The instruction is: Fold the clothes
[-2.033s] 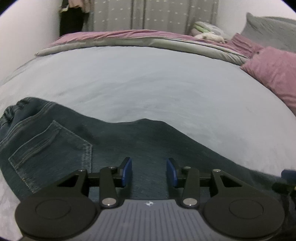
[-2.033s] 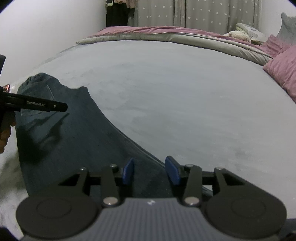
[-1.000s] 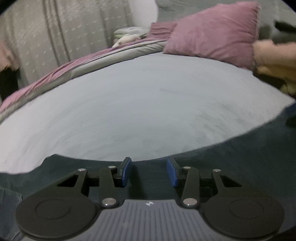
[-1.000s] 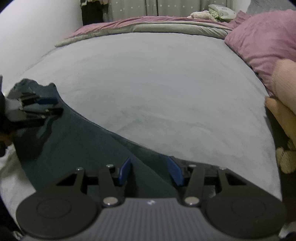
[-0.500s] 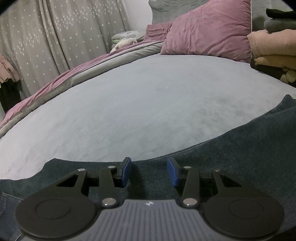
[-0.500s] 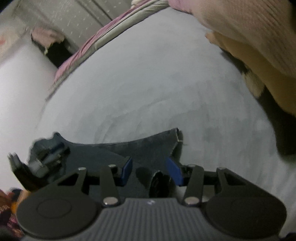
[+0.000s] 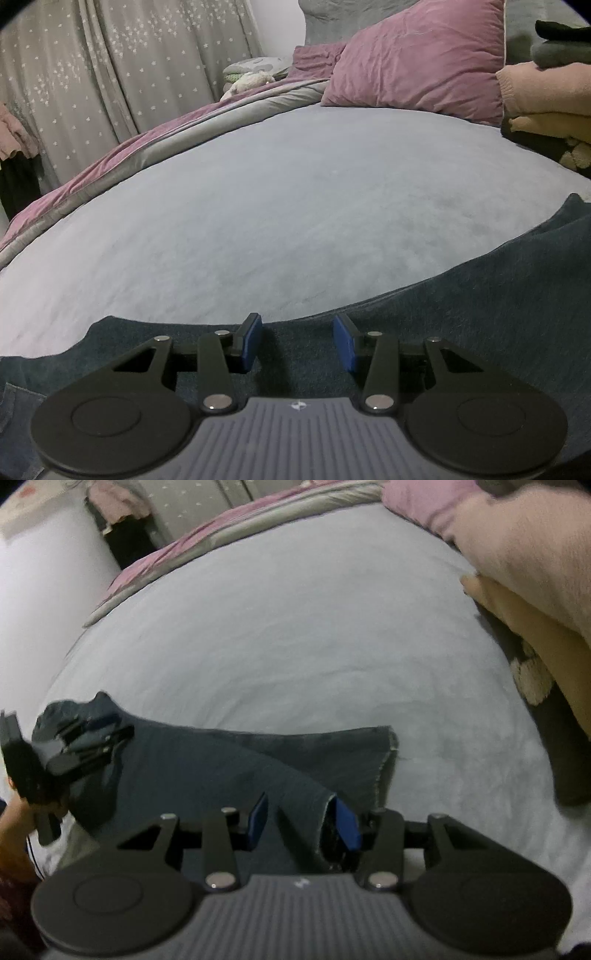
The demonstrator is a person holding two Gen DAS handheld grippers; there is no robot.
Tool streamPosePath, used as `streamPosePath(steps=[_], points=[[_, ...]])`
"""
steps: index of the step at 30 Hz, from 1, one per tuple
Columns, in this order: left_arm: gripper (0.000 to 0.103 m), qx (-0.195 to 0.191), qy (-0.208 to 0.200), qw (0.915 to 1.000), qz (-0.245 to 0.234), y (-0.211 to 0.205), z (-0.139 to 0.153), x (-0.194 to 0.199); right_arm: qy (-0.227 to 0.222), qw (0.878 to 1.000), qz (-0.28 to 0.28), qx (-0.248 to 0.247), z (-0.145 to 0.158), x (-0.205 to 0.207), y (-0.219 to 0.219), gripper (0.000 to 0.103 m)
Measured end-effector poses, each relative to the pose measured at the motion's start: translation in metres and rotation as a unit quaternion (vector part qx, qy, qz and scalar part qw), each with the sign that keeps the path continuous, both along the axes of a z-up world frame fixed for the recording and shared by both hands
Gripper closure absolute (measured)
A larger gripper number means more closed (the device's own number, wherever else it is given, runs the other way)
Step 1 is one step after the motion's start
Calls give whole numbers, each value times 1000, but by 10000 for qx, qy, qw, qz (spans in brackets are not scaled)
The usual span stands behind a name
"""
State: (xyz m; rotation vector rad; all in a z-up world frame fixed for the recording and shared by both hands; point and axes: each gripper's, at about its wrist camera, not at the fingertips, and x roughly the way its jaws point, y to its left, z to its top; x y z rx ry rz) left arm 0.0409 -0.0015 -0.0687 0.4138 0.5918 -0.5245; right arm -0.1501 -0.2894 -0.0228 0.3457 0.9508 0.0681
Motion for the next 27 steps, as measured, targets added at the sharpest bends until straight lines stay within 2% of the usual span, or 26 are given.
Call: streamPosePath(steps=[6,11,18,22,27], points=[[61,-431,7,9975,-561,-3,15,-18,-196,9981,474,-348,5,-18,45,60],[61,-722,194,9912,-1096,-12,17,-32,20,9967,674,-459,-7,-20,69,56],[61,-580,398,9866,-1475,-24,9,-43,210,9956,769,-499,-8,-33,83,54],[61,-354,401,9868,-1530,-31,3,-48,249,9961,743,-405,-2,-46,79,55],[61,-388,465,9868,-1504,-31,4,-46,161,9978,548,-345,11,-56,68,55]])
